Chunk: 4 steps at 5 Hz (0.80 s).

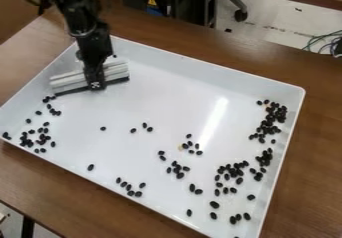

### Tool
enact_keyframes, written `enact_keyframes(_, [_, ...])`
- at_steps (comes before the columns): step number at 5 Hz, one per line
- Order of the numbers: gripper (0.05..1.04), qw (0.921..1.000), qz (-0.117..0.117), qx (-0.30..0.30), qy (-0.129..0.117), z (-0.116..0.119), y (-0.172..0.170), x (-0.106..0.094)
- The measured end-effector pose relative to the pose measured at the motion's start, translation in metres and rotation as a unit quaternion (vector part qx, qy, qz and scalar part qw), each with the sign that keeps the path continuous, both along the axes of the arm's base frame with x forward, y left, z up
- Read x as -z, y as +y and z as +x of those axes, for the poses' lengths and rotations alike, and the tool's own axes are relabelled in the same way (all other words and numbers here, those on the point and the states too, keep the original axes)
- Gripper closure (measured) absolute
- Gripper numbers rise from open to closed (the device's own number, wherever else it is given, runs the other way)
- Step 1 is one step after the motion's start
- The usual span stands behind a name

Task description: Sweep into pile

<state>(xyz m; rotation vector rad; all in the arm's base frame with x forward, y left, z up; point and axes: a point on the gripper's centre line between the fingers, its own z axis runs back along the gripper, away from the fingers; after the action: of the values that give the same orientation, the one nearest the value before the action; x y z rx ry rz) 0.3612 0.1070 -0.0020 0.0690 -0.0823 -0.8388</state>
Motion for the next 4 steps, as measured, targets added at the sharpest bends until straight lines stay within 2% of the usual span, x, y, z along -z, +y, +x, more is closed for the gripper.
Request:
enact_keyframes(2, [0.720,1.0000,0.005,-0.008,-0.002,-0.020,0.003,0.004])
enact_keyframes(4, [0.720,0.9990,0.002,-0.044,-0.013,-0.063,-0.006,0.008])
